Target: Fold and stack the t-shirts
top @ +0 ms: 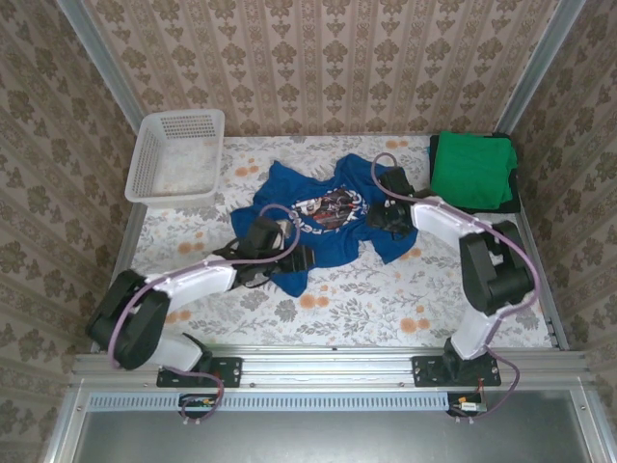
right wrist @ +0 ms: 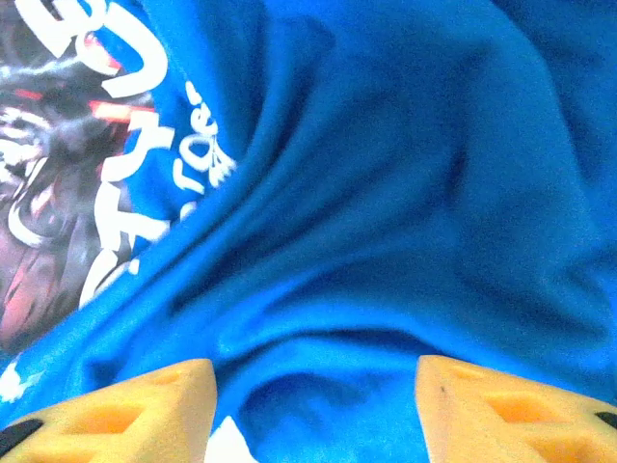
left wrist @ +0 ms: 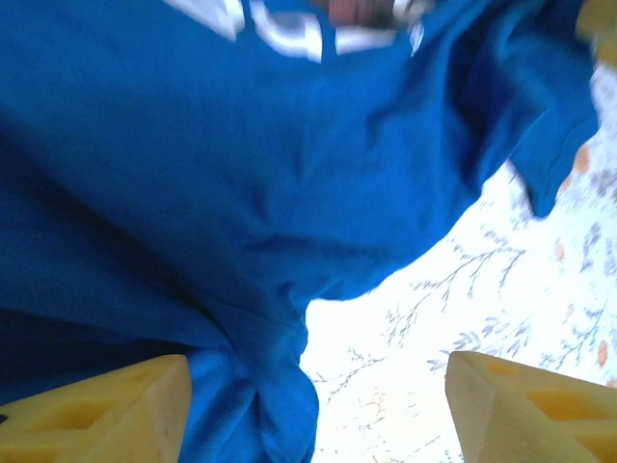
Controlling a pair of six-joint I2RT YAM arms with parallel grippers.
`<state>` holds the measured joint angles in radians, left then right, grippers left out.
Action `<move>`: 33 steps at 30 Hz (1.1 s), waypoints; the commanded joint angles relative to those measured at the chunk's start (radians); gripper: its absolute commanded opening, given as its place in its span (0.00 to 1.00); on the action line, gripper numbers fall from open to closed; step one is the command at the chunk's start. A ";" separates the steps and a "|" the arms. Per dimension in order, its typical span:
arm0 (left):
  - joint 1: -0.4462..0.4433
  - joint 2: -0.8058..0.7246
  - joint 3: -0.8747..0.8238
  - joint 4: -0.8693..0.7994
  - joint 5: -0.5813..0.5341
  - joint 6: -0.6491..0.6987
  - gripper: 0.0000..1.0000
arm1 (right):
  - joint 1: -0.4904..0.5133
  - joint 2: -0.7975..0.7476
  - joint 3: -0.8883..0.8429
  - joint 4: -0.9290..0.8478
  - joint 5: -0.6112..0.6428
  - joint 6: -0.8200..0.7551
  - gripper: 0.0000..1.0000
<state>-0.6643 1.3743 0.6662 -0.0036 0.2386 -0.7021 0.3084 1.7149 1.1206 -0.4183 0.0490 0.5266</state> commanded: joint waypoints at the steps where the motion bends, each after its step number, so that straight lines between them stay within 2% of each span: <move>1: 0.101 -0.107 0.025 -0.157 -0.074 0.076 0.76 | 0.005 -0.101 -0.127 -0.019 0.001 0.027 0.61; 6: 0.317 -0.137 0.011 -0.221 -0.093 0.194 0.81 | 0.005 -0.136 -0.279 0.040 -0.031 0.078 0.64; 10: 0.473 -0.021 0.072 -0.212 -0.069 0.255 0.79 | 0.012 -0.142 -0.320 0.060 -0.049 0.101 0.65; 13: 0.542 0.103 0.136 -0.154 -0.022 0.275 0.76 | 0.048 -0.145 -0.327 0.054 -0.012 0.130 0.66; 16: 0.580 0.247 0.262 -0.162 -0.012 0.314 0.72 | 0.114 -0.122 -0.299 0.025 0.050 0.163 0.67; 19: 0.588 0.365 0.364 -0.179 0.035 0.326 0.67 | 0.130 -0.093 -0.289 0.013 0.088 0.184 0.67; 24: 0.573 0.460 0.399 -0.133 0.059 0.316 0.66 | 0.123 -0.077 -0.282 -0.001 0.130 0.175 0.64; 25: 0.567 0.474 0.407 -0.134 0.061 0.318 0.66 | 0.121 -0.071 -0.277 0.000 0.130 0.173 0.62; 29: 0.547 0.507 0.419 -0.143 0.049 0.327 0.58 | 0.118 -0.046 -0.243 -0.024 0.132 0.165 0.44; 33: 0.544 0.504 0.411 -0.148 0.071 0.329 0.38 | 0.112 -0.053 -0.221 -0.045 0.148 0.155 0.25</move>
<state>-0.1143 1.8545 1.0855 -0.1001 0.2787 -0.3824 0.4217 1.6382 0.8722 -0.4648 0.1993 0.6819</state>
